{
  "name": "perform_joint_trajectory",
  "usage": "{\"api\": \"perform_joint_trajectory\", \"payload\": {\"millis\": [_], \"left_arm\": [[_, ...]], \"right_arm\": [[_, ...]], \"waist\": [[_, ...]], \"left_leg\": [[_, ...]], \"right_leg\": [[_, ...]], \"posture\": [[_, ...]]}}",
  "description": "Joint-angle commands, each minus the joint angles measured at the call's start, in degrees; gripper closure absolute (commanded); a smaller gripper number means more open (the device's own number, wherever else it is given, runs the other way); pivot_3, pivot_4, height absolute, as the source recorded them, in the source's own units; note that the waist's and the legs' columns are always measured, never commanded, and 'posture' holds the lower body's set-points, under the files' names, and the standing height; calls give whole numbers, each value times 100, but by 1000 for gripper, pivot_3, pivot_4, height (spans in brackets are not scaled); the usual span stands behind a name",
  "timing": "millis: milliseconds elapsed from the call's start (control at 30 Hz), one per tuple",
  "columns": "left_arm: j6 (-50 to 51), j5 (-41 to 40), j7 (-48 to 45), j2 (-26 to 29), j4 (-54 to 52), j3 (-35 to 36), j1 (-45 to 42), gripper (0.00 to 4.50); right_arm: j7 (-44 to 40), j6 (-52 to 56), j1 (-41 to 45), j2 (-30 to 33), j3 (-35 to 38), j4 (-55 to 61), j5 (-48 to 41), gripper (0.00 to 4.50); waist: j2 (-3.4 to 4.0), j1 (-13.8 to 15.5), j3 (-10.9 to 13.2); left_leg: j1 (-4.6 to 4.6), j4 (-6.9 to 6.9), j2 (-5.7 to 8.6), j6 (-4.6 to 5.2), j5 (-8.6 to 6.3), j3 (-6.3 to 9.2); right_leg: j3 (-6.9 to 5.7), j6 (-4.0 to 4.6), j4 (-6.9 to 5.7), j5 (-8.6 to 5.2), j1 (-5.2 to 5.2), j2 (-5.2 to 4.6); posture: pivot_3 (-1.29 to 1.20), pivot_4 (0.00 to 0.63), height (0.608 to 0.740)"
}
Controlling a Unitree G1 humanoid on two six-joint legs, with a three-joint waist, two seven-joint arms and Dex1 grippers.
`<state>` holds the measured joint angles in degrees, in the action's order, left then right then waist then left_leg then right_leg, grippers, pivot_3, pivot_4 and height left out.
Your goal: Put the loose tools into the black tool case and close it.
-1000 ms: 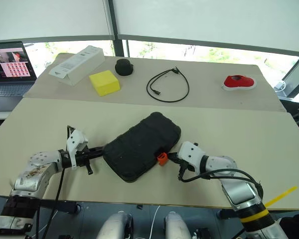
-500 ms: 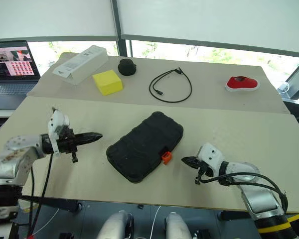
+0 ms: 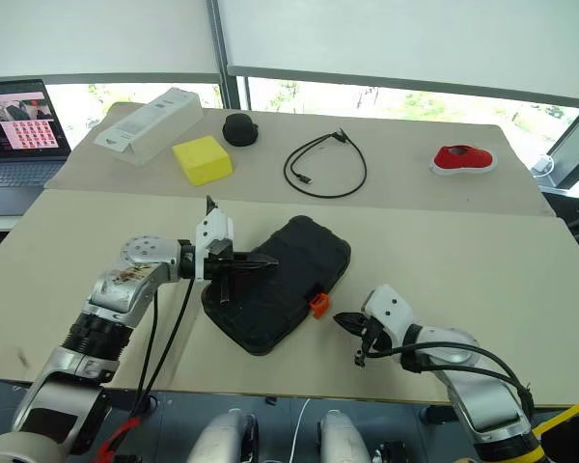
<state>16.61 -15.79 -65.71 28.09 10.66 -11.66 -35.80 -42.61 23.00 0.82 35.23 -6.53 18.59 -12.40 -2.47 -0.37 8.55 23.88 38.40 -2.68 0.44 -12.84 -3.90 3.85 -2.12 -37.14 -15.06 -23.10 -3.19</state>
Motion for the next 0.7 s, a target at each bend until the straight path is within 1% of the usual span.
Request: {"api": "perform_joint_trajectory", "payload": {"millis": [33, 200, 467, 700], "left_arm": [[-93, 182, 194, -164, 143, -71, -56, 4458], [-110, 260, 251, -212, 165, -58, 31, 4458], [-50, 284, 250, -219, 124, -46, 117, 4458], [-26, 294, 206, -205, 127, -65, 129, 4458]], "right_arm": [[179, 328, 92, -130, -108, 71, 24, 4500], [196, 328, 47, -361, -153, 116, -103, 4500], [258, 202, 34, -772, 178, -40, -418, 4500], [132, -26, -53, -937, 458, 124, -738, 4500]], "waist": [[0, 2, 0], [0, 15, -5], [3, 17, -6], [6, 16, -7]], "left_leg": [[-1, 2, 0, 0, 0, 1], [-9, 18, -2, 0, 0, 5], [-10, 23, -3, 0, 0, 8], [-10, 23, -3, 0, 0, 9]], "right_leg": [[0, 0, -1, 0, 2, 0], [-6, -3, -3, 2, 19, 1], [-7, -4, -5, 2, 23, 1], [-7, -4, -5, 2, 23, 1]], "posture": [[0, 150, 740], [0, 150, 740], [0, 150, 740], [0, 150, 740]]}}
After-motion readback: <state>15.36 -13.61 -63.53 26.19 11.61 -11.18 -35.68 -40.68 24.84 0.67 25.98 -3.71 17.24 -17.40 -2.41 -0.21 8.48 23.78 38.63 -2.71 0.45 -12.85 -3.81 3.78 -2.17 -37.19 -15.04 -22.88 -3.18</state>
